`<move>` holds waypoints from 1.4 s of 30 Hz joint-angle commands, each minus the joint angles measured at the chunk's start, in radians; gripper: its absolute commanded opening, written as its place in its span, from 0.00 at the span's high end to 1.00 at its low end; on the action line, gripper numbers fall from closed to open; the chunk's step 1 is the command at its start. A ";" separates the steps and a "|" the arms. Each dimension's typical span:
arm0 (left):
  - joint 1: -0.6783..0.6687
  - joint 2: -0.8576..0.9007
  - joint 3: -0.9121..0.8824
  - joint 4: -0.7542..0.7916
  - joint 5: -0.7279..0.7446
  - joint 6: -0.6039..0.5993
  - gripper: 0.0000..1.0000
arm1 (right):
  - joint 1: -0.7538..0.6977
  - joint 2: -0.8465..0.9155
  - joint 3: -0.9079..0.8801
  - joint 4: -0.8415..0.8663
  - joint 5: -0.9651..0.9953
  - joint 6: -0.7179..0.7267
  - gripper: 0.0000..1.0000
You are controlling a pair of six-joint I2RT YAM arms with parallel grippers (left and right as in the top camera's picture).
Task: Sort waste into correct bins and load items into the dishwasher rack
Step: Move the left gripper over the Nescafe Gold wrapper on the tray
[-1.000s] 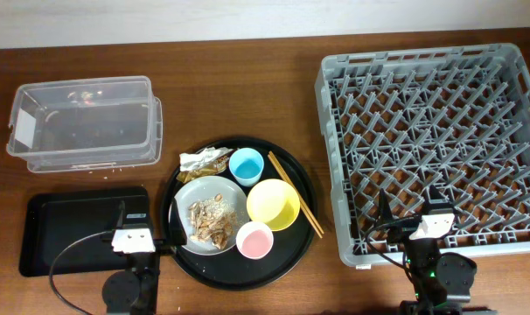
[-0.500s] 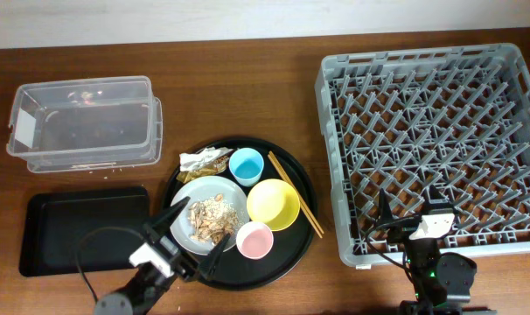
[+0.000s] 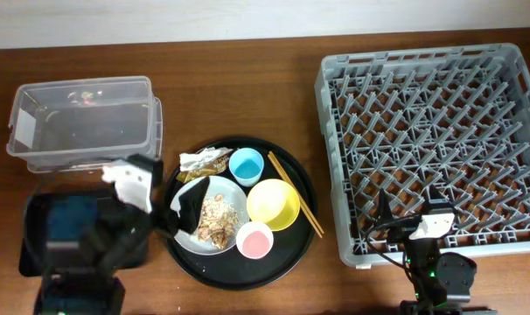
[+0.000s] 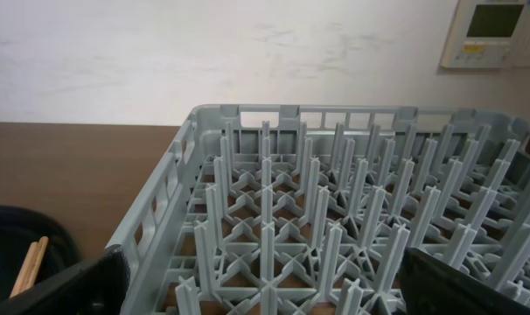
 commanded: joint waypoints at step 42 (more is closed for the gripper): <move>-0.071 0.819 0.484 -0.655 -0.073 -0.367 0.01 | 0.005 -0.008 -0.007 -0.003 0.008 -0.007 0.01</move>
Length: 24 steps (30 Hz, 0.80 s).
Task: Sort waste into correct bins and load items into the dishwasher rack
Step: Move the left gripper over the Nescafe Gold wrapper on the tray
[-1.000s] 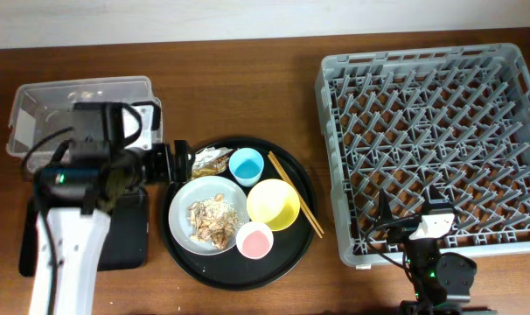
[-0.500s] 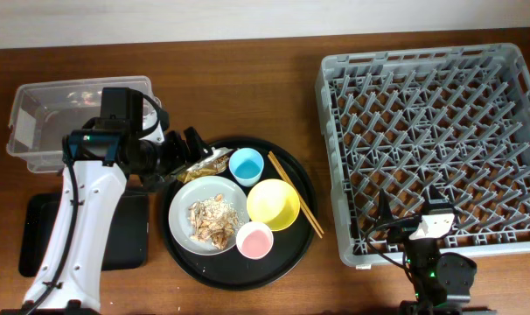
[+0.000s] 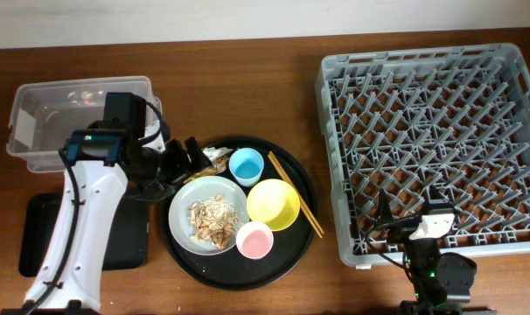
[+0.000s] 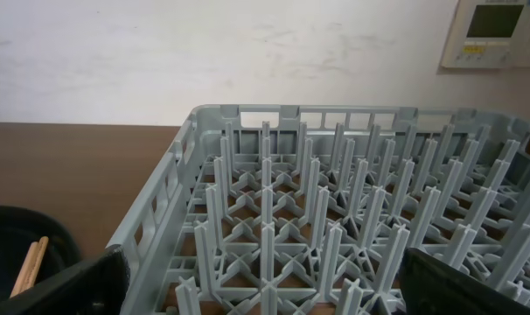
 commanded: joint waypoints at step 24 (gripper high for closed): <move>-0.099 0.090 0.017 0.190 -0.238 0.095 0.21 | 0.005 -0.007 -0.007 -0.003 0.008 -0.007 0.01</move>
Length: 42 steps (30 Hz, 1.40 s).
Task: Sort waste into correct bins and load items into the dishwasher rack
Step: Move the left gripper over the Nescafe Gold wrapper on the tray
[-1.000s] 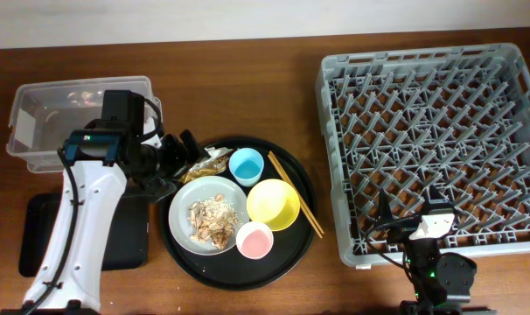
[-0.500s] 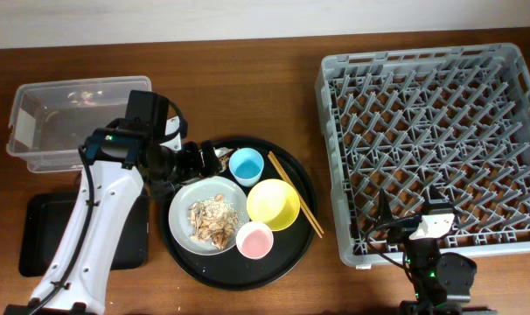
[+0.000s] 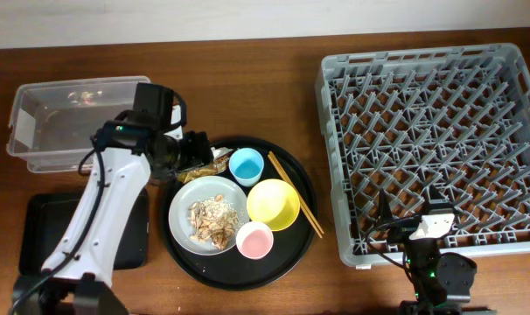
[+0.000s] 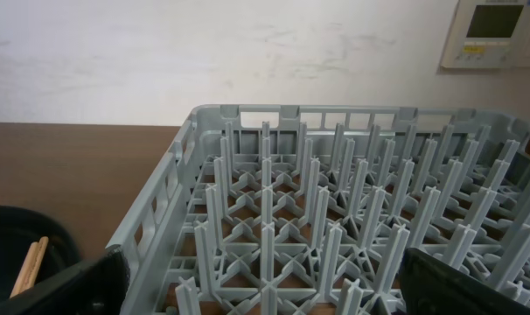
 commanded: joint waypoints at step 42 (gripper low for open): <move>-0.146 0.246 -0.103 0.215 -0.328 0.905 0.26 | 0.005 -0.007 -0.007 -0.003 0.008 -0.006 0.01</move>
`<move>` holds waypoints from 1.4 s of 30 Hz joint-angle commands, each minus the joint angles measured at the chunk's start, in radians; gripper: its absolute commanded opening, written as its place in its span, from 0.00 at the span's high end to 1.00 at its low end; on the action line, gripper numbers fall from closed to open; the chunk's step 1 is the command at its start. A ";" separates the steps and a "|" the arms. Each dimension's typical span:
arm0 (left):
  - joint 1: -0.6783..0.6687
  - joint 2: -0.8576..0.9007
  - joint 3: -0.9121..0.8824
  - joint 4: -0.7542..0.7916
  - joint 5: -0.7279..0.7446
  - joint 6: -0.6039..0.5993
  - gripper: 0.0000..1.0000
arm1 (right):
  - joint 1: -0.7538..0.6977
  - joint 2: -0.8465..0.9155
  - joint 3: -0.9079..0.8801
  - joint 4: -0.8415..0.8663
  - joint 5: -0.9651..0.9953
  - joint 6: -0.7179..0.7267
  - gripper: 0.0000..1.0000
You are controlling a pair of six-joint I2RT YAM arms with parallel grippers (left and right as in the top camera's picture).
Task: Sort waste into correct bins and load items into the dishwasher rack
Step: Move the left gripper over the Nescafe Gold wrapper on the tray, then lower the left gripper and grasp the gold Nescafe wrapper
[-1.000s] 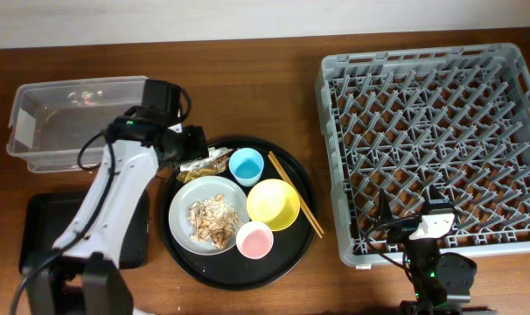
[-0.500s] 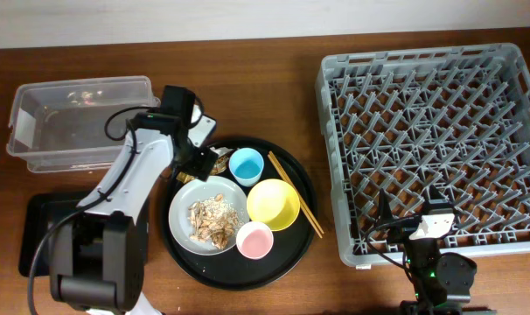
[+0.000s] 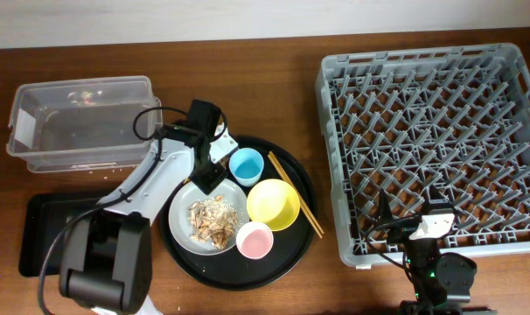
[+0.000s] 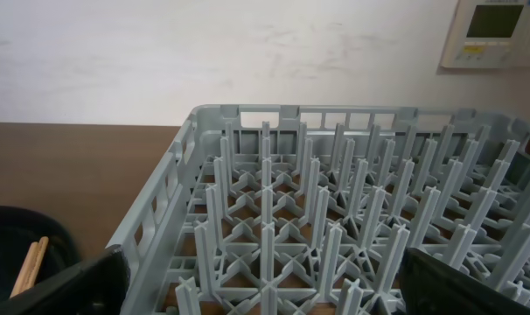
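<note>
A round black tray (image 3: 293, 254) holds a white plate of food scraps (image 3: 211, 219), a blue cup (image 3: 246, 164), a yellow bowl (image 3: 273, 203), a pink cup (image 3: 254, 239) and wooden chopsticks (image 3: 296, 194). My left gripper (image 3: 207, 175) hangs low over the tray's upper left, at the plate's far edge. It covers whatever lies under it, and its jaws do not show. The grey dishwasher rack (image 3: 431, 131) stands at the right and fills the right wrist view (image 4: 274, 227). My right gripper (image 4: 265, 293) is open at the rack's near edge, with nothing between its fingers.
A clear plastic bin (image 3: 81, 122) stands at the back left. In front of it lies a black bin (image 3: 38, 232), partly under the left arm. The chopsticks (image 4: 27, 267) and the tray's rim show at the right wrist view's lower left.
My left gripper has moved right, from the tray's upper-left rim beside a crumpled wrapper to a spot over it at the plate's edge. The wrapper is now covered. The right arm is unchanged.
My left arm was first low over the black bin, its gripper by the plate's left side. Then the gripper stood at the tray's left rim near the wrapper, then close beside it, and now on top of it. The dishes and right arm stayed put.
</note>
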 commanded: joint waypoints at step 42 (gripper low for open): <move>0.062 -0.078 -0.006 0.024 0.198 -0.098 0.94 | 0.005 -0.007 -0.007 -0.003 0.008 -0.006 0.01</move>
